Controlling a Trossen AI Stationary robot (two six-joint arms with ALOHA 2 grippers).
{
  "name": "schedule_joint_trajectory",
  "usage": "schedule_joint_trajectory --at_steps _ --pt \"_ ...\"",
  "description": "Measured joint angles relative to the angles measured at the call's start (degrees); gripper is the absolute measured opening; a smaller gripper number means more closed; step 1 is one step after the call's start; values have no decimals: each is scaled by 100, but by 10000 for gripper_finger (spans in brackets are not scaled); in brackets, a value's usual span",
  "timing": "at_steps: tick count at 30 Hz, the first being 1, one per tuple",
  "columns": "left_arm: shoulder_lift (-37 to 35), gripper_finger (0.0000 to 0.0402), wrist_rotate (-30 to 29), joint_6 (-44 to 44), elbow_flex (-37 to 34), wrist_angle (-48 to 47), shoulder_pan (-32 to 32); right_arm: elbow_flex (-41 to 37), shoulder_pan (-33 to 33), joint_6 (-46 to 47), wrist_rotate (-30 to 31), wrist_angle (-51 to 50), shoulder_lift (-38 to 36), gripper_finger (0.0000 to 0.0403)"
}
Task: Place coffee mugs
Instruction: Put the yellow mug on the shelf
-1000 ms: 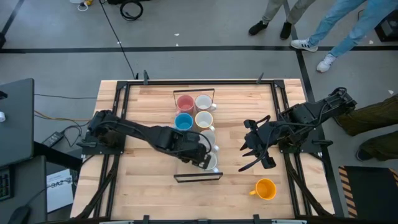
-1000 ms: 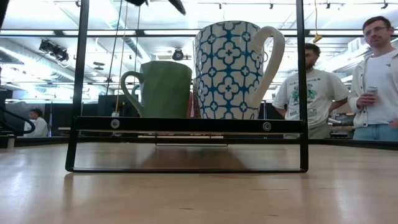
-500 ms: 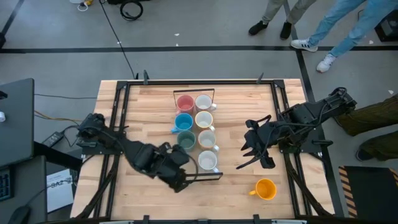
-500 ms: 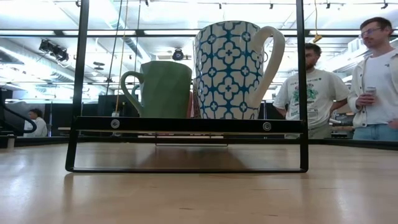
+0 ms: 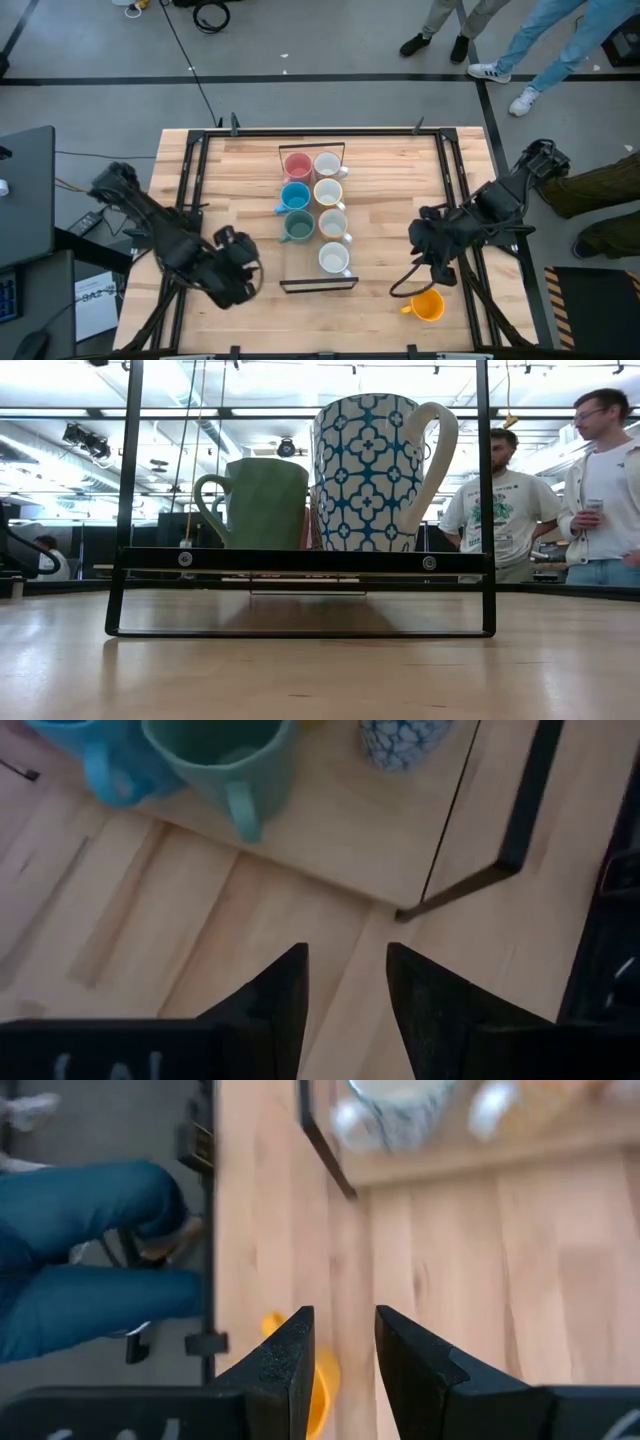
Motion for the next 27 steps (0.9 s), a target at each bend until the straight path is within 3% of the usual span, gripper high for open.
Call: schedule_joint_trajectory --at_steps 6,11,18,27 --pt "-1009 141 -417 -160 -1406 1213 -249 0 666 1449 648 -906 0 113" --pt "-1287 141 -635 -120 -2130 1984 -273 -67 1281 2549 907 -1289 -7 113" --pt "-1276 141 -773 -112 -2510 2493 -266 -906 1994 3870 948 -748 -2 113" --pt "-1274 142 -804 -110 -2521 2755 -266 -2085 2279 4106 725 599 2 113"
